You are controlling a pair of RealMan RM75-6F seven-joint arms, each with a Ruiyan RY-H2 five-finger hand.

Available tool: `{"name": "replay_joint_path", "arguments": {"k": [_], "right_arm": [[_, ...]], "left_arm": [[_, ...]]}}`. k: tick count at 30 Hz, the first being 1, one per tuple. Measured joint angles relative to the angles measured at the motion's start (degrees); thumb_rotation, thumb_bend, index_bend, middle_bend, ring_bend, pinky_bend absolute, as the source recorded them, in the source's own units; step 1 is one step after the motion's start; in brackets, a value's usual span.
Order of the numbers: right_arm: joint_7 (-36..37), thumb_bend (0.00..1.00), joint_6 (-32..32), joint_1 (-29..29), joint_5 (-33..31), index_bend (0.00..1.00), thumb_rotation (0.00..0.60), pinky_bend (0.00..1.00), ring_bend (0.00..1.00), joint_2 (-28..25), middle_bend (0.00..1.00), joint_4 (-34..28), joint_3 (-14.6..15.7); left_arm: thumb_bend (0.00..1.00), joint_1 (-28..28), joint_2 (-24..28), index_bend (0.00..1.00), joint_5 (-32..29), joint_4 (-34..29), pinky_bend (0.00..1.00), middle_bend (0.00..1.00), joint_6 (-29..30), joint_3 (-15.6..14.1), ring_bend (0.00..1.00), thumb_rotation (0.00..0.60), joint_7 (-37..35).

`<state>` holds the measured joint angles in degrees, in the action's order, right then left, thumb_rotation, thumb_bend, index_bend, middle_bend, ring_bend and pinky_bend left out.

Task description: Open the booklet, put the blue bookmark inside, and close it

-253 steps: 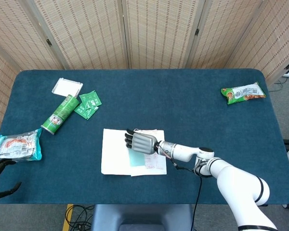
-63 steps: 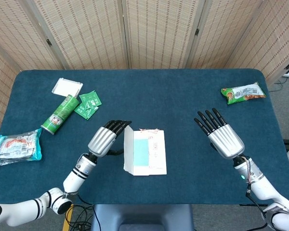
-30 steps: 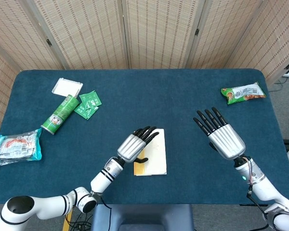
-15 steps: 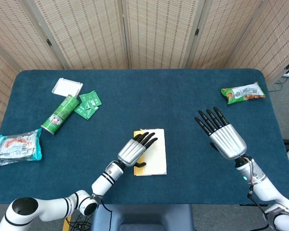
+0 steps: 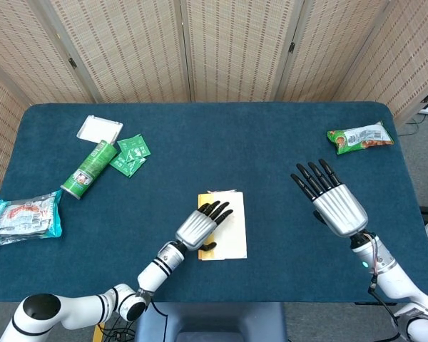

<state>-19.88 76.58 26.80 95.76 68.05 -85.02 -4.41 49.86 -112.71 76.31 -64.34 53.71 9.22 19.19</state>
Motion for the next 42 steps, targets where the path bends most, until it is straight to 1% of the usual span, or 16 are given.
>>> {"name": "replay_joint_path", "arguments": {"k": [5, 8, 11, 15, 20, 23, 27, 33, 37, 39, 42], "right_arm": [[-0.1, 0.05, -0.8, -0.2, -0.6, 0.0, 0.6, 0.0, 0.0, -0.5, 0.0, -0.5, 0.2], [0.2, 0.05, -1.9, -0.5, -1.6, 0.0, 0.6, 0.0, 0.0, -1.2, 0.0, -1.4, 0.4], [0.9, 0.08, -2.3, -1.2, -3.2, 0.0, 0.6, 0.0, 0.0, -1.9, 0.0, -2.0, 0.6], [2.5, 0.15, -2.5, -2.3, -4.6, 0.0, 0.6, 0.0, 0.0, -2.2, 0.0, -1.6, 0.8], [5.1, 0.18, -2.1, -3.4, -5.6, 0.0, 0.6, 0.0, 0.0, -2.3, 0.0, -0.6, 1.1], [7.3, 0.18, -1.8, -4.2, -6.0, 0.0, 0.6, 0.0, 0.0, -2.5, 0.0, -0.4, 1.3], [8.8, 0.18, -0.1, -5.8, -6.1, 0.0, 0.6, 0.0, 0.0, -2.9, 0.0, 0.2, 1.7], [11.2, 0.18, 3.5, -8.7, -5.7, 0.0, 0.6, 0.0, 0.0, -3.0, 0.0, 0.8, 2.4], [11.7, 0.18, 4.6, -10.5, -5.3, 0.0, 0.6, 0.0, 0.0, -3.0, 0.0, 1.4, 3.3], [11.9, 0.18, 5.0, -11.3, -5.3, 0.0, 0.6, 0.0, 0.0, -2.8, 0.0, 1.4, 3.6], [12.1, 0.18, 5.6, -12.5, -5.6, 0.0, 0.6, 0.0, 0.0, -2.8, 0.0, 1.2, 4.0]], "left_arm": [[0.2, -1.4, 3.5, 0.0, 0.8, -4.5, 0.19, 0.0, 3.6, 0.8, 0.0, 0.6, -0.7], [0.2, -2.8, 7.4, 0.0, 1.3, -8.2, 0.19, 0.0, 6.2, 1.2, 0.0, 0.6, -0.8], [0.2, -4.8, 12.0, 0.0, 1.3, -12.0, 0.19, 0.0, 8.7, 1.6, 0.0, 0.6, -1.1], [0.2, -8.6, 18.7, 0.0, 0.1, -16.9, 0.19, 0.0, 11.7, 2.0, 0.0, 0.6, -2.2], [0.2, -13.6, 26.2, 0.01, -1.4, -21.3, 0.19, 0.0, 15.8, 2.1, 0.0, 0.6, -4.0], [0.2, -16.8, 29.5, 0.04, -1.3, -22.4, 0.19, 0.0, 19.5, 1.8, 0.0, 0.6, -5.7], [0.2, -21.8, 33.2, 0.08, -0.9, -22.5, 0.19, 0.0, 24.5, 0.7, 0.0, 0.6, -8.3], [0.2, -28.7, 39.2, 0.11, -0.9, -23.1, 0.19, 0.0, 29.6, -1.5, 0.0, 0.6, -10.7], [0.2, -32.6, 41.9, 0.14, -1.3, -24.2, 0.19, 0.0, 30.8, -3.9, 0.0, 0.6, -11.3], [0.2, -34.5, 42.7, 0.14, -1.6, -24.8, 0.19, 0.0, 31.3, -5.1, 0.0, 0.6, -11.0], [0.2, -36.9, 43.2, 0.14, -1.7, -25.3, 0.19, 0.0, 32.9, -6.2, 0.0, 0.6, -10.8]]}}
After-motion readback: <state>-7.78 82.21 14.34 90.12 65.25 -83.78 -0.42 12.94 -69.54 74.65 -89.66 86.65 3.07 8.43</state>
